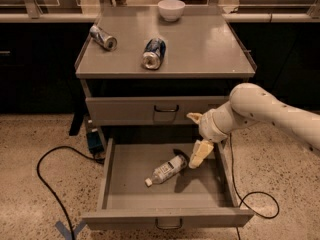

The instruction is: Pick blue plastic bottle from middle drawer and place on counter

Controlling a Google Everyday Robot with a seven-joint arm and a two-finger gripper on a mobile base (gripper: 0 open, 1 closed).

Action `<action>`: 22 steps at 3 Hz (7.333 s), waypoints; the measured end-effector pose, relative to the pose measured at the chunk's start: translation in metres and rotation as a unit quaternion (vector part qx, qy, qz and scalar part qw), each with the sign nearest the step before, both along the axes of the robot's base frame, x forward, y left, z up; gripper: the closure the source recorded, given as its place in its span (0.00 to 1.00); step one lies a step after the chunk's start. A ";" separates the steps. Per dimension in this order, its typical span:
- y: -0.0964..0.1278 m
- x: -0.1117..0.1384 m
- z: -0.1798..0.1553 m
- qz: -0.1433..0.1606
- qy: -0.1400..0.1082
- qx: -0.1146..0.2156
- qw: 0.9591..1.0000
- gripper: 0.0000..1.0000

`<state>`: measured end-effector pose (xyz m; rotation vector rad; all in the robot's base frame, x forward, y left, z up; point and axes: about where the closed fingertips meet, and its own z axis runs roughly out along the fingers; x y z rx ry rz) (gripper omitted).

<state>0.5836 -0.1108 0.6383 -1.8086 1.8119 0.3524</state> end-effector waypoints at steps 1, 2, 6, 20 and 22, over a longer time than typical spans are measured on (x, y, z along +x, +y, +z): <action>0.008 -0.001 -0.028 0.023 0.040 0.007 0.999 0.00; 0.011 -0.001 -0.034 0.027 0.043 0.009 0.999 0.00; 0.027 0.012 -0.127 0.050 0.074 0.011 0.996 0.00; 0.081 0.008 -0.187 0.061 0.106 0.071 0.990 1.00; 0.066 -0.037 -0.078 0.073 0.034 0.148 0.986 1.00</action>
Offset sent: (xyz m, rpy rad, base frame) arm -0.0001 0.0063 -0.0222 0.0110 0.0634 0.0376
